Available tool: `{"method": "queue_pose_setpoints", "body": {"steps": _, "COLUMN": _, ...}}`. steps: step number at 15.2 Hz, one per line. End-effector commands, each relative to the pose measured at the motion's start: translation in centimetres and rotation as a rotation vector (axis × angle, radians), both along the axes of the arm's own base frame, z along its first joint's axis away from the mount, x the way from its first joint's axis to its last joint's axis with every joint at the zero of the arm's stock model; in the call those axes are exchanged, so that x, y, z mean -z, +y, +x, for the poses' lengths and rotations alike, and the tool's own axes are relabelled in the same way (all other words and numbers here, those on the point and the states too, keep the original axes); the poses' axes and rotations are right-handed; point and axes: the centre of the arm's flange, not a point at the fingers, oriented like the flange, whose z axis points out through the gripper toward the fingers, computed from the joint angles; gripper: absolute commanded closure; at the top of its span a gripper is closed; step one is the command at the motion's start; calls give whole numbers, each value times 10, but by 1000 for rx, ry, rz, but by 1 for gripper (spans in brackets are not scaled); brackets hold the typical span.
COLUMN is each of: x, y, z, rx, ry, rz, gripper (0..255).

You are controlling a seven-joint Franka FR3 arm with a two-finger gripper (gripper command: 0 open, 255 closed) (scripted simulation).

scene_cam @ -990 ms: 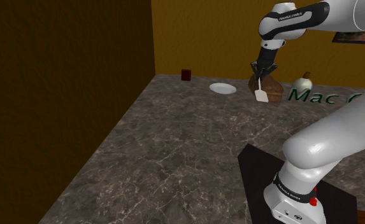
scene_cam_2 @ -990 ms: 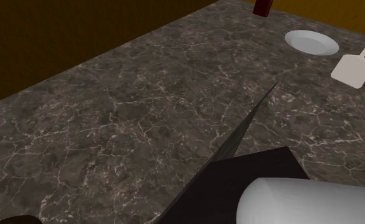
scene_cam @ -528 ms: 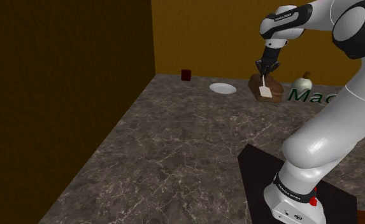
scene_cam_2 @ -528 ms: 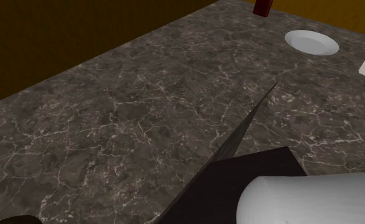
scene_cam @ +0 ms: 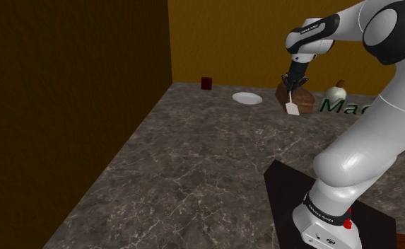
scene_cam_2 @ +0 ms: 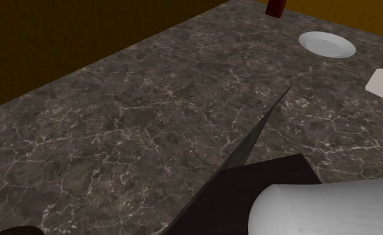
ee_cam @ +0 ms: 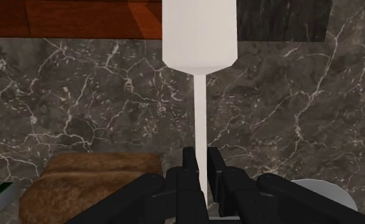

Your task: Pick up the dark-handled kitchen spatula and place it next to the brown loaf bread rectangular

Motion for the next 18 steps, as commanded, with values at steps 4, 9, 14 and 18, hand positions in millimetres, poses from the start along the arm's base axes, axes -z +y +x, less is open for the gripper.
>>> {"method": "queue_pose_setpoints", "body": {"steps": 4, "x": 27, "y": 1, "z": 0, "rx": 0, "ry": 0, "rz": 0, "gripper": 255}}
{"method": "queue_pose_setpoints", "body": {"steps": 9, "x": 54, "y": 1, "z": 0, "rx": 0, "ry": 0, "rz": 0, "gripper": 255}}
{"method": "queue_pose_setpoints", "body": {"steps": 14, "x": 80, "y": 1, "z": 0, "rx": 0, "ry": 0, "rz": 0, "gripper": 255}}
{"method": "queue_pose_setpoints", "body": {"steps": 18, "x": 101, "y": 1, "z": 0, "rx": 0, "ry": 0, "rz": 0, "gripper": 255}}
